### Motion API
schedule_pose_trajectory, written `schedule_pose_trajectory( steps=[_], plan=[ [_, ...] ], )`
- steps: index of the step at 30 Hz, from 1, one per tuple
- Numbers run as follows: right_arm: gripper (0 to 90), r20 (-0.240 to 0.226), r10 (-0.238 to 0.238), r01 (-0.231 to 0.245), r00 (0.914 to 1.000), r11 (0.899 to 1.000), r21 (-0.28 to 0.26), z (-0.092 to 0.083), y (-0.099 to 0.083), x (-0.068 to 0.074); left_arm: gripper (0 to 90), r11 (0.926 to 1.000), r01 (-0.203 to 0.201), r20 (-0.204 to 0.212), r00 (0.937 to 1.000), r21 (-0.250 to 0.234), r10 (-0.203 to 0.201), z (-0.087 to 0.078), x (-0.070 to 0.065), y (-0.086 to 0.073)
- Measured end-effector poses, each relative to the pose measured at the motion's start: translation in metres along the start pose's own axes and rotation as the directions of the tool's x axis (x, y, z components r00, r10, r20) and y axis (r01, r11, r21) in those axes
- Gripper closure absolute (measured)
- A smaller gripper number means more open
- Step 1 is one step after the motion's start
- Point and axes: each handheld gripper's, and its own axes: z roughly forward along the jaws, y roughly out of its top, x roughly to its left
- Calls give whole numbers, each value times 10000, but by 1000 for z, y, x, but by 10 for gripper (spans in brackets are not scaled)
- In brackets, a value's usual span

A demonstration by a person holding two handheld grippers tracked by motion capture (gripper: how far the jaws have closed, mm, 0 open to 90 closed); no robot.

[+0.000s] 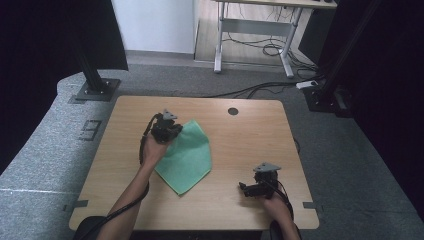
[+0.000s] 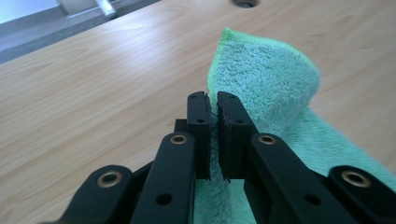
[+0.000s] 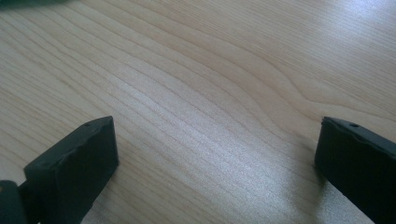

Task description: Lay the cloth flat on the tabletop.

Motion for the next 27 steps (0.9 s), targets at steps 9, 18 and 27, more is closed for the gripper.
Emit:
schedule_pose_trajectory(
  steps=[9,18,27],
  plan=[
    [0,3,9,-9,10000,10000,-9,0,0,0,514,9992,402,-1137,9927,42,-395,3,25,-15],
    [0,-4,25,-25,10000,10000,8,0,0,0,208,9973,-367,-548,9977,632,402,9,13,-36],
    [0,-5,37,-37,10000,10000,15,0,0,0,171,9880,819,-544,9957,1307,-754,21,34,-86]
  ],
)
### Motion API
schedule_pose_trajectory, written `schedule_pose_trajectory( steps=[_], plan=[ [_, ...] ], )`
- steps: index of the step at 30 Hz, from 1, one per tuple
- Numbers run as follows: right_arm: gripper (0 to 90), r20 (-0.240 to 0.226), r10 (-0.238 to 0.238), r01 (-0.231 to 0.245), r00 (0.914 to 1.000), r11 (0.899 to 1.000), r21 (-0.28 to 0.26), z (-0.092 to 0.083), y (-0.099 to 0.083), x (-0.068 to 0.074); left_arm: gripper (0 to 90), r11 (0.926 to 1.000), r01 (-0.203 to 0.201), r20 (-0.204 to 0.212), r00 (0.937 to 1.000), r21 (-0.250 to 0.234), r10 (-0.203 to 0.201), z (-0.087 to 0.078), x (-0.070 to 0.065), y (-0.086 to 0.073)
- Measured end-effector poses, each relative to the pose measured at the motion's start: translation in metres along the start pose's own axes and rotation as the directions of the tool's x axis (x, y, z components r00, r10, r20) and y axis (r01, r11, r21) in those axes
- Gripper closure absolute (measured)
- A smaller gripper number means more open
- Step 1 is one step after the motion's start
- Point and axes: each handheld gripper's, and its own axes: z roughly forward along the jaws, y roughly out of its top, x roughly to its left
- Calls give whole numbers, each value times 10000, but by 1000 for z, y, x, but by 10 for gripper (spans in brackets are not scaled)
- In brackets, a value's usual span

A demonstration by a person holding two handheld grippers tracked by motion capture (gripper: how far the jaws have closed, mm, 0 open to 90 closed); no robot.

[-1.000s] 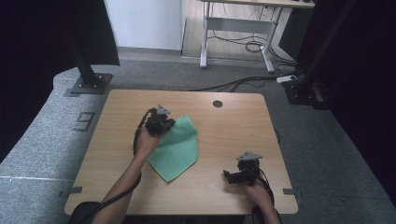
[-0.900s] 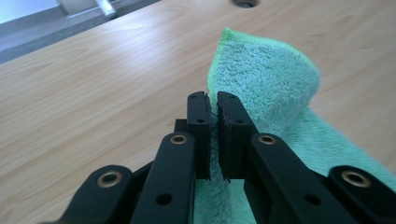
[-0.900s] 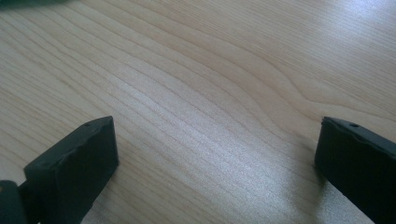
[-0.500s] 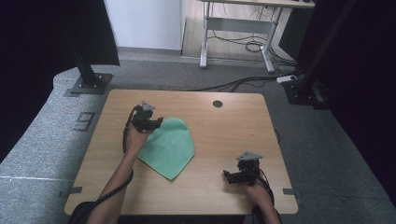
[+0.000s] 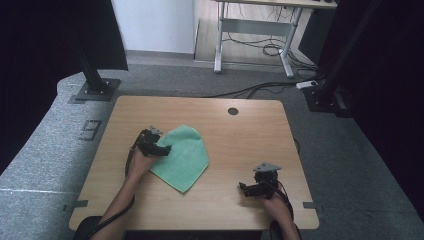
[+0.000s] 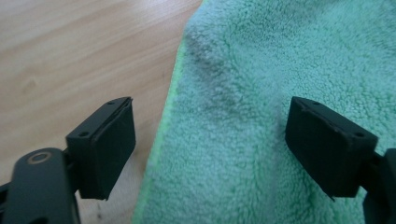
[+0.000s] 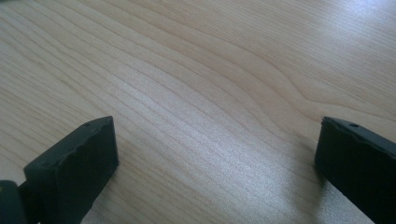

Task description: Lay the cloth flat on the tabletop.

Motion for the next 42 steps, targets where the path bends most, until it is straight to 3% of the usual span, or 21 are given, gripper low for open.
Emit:
schedule_pose_trajectory(
  steps=[6,14,18,21,24,26,29,34,38,42],
  plan=[
    [0,1,-2,2,10000,10000,-1,0,0,0,186,9999,-83,69,9999,57,82,-15,-4,-15],
    [0,1,-5,5,10000,10000,-1,0,0,0,190,9979,-322,336,9990,561,304,-36,-29,-33],
    [0,0,-5,5,10000,10000,-2,0,0,0,186,9959,-755,292,9968,495,741,-44,-38,-36],
    [0,0,-1,1,10000,10000,1,0,0,0,178,9983,-547,364,9979,206,539,-51,-32,-36],
    [0,-104,-76,78,9999,9998,198,-1,2,0,178,9993,-364,114,9993,28,364,-59,-21,-39],
    [55,-271,-59,68,9996,9994,335,-2,5,1,178,9995,-319,49,9995,-65,319,-64,-14,-43],
    [133,-793,-5,31,9969,9995,327,-1,16,6,177,9994,-321,58,9995,-144,321,-71,-9,-52],
    [228,-1175,-230,229,9928,9997,-18,5,45,23,177,9988,-343,43,9994,-359,345,-84,-7,-70],
    [326,-1633,-594,573,9848,9982,-174,18,71,41,177,9990,-124,86,9999,-439,128,-91,-5,-82],
    [396,-2004,-818,785,9763,9966,-244,36,94,56,177,9988,-388,-73,9992,-303,386,-94,-8,-90]
  ],
)
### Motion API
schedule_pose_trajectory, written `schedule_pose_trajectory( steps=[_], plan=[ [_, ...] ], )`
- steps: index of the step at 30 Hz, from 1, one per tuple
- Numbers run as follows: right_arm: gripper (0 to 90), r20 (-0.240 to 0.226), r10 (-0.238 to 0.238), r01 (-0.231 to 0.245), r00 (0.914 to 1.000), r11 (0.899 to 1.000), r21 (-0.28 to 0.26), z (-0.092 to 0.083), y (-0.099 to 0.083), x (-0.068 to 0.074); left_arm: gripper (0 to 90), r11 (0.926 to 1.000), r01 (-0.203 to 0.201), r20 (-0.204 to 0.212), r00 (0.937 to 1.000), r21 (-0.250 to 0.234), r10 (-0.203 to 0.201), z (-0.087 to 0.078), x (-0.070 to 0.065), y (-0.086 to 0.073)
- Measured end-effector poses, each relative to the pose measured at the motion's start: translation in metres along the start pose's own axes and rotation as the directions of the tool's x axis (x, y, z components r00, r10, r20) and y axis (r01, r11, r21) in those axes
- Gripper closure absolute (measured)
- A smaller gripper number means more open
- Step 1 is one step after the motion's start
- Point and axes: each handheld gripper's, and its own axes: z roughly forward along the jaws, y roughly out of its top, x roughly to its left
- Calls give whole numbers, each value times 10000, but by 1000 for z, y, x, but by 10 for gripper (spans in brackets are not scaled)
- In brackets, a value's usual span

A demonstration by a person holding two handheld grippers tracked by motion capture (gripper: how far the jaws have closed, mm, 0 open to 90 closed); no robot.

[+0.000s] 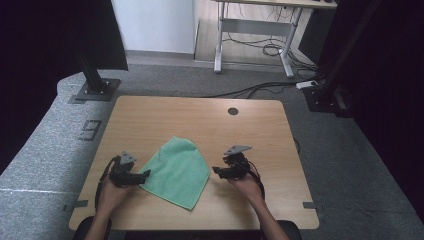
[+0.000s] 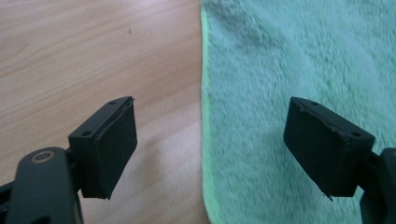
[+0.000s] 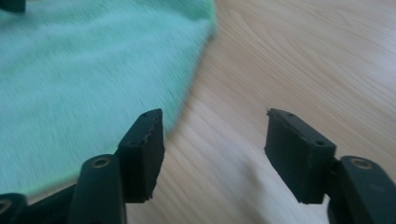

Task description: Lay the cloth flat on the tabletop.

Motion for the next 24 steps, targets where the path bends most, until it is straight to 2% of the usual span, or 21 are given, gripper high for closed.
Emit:
schedule_pose_trajectory(
  steps=[2,4,9,11,14,16,17,18,20,24],
  plan=[
    [419,-41,-49,50,10000,9999,108,9,9,5,172,9995,-272,-197,9994,150,275,0,-2,-2],
    [440,-147,-120,123,9998,9997,205,19,15,9,163,9990,-369,-361,9986,235,377,0,-2,-2],
    [454,-30,-235,237,9997,9979,610,39,23,13,150,9996,-219,-457,9987,199,228,-4,-1,-5],
    [455,17,-236,233,9997,9956,902,47,22,13,150,9998,-146,-364,9992,157,152,-7,-2,-9],
    [564,-186,-271,289,9995,9943,1027,55,19,14,152,9987,-266,-415,9987,437,284,-5,-4,-12],
    [696,-493,-181,232,9986,9942,1050,54,19,15,154,9988,-182,-341,9992,463,198,-3,-5,-12],
    [719,-532,-184,243,9984,9934,1120,54,19,16,158,9989,-4,-249,9997,458,15,-1,-5,-11],
    [777,-404,-377,424,9985,9915,1229,52,20,18,158,9990,15,-230,9997,452,-4,-1,-5,-11],
    [825,-190,-714,732,9973,9891,1277,48,24,22,158,9990,42,-233,9997,436,-32,-1,-5,-12],
    [845,-252,-904,922,9956,9925,807,37,38,30,158,9987,308,-4,9995,418,-308,0,-2,-13]
  ],
)
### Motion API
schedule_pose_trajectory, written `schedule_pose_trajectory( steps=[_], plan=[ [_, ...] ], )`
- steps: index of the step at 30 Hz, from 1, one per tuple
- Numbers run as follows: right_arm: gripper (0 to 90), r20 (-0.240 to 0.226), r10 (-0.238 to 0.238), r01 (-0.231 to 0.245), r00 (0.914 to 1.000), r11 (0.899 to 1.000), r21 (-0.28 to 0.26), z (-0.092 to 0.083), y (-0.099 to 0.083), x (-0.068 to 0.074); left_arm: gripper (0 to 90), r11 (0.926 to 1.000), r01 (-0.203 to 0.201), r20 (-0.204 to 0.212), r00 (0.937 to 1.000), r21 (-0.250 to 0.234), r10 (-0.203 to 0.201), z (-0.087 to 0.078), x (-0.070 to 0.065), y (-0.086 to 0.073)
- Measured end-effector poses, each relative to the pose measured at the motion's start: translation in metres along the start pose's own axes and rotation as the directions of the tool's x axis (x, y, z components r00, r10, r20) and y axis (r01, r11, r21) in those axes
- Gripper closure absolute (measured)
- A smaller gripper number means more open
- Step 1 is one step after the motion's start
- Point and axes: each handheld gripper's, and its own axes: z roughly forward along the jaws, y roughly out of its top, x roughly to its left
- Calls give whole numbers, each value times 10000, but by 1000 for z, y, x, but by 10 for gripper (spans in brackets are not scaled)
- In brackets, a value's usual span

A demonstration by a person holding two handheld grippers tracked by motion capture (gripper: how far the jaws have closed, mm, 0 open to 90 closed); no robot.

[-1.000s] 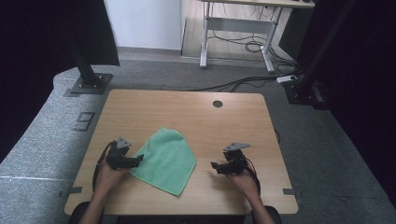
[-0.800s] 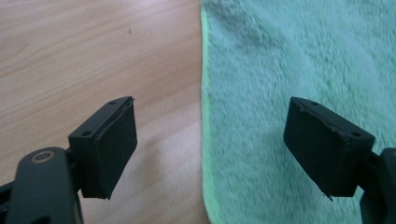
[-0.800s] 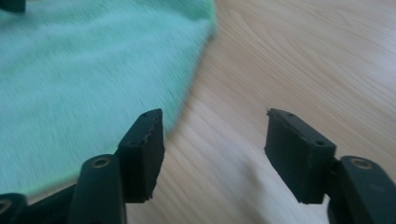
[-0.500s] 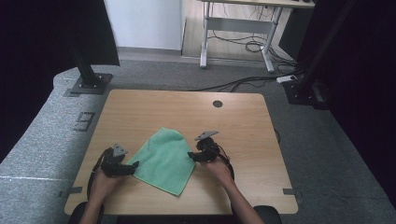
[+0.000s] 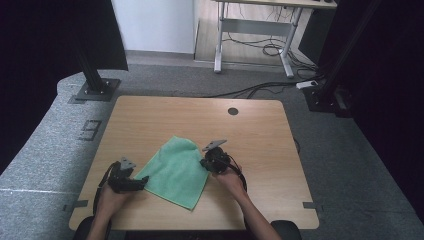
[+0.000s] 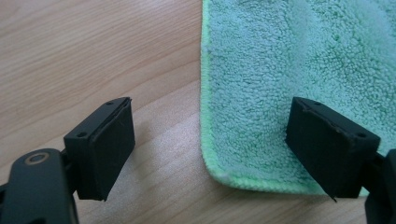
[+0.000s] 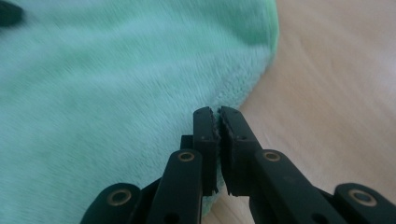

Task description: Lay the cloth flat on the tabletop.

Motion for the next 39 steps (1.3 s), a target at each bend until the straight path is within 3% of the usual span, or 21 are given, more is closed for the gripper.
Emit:
schedule_pose_trajectory(
  steps=[4,8,14,19,21,23,29,32,36,39],
  plan=[
    [854,-217,-459,452,9987,9983,-359,-7,17,15,158,9999,105,87,9999,-17,-105,0,2,-1],
    [857,-520,-976,957,9939,9947,-378,0,31,35,159,9998,208,196,9996,-40,-207,1,3,-1],
    [860,-1155,-1353,1362,9841,9907,-3,30,38,65,161,9998,200,233,9995,-30,-199,1,4,-2],
    [854,-1531,-1390,1477,9784,9879,474,61,29,77,161,9998,200,246,9995,-51,-199,1,4,-2],
    [837,-1631,-1220,1299,9790,9908,382,62,28,77,161,9998,206,252,9995,-59,-204,1,4,-2],
    [763,-1770,-1286,1377,9758,9897,398,58,31,74,160,9998,204,282,9994,-59,-203,1,4,-2],
    [622,-1360,-1274,1252,9825,9918,-248,30,47,60,160,9998,197,283,9994,-80,-194,1,4,-2],
    [591,-1051,-1113,1059,9882,9928,-553,19,51,47,160,9997,201,287,9994,-102,-198,1,4,-2],
    [576,-805,-803,761,9935,9957,-531,16,48,32,160,9997,198,294,9994,-126,-195,1,4,-2],
    [580,-973,-668,636,9930,9974,-353,22,42,26,160,9997,207,298,9994,-148,-202,2,4,-2]
  ],
)
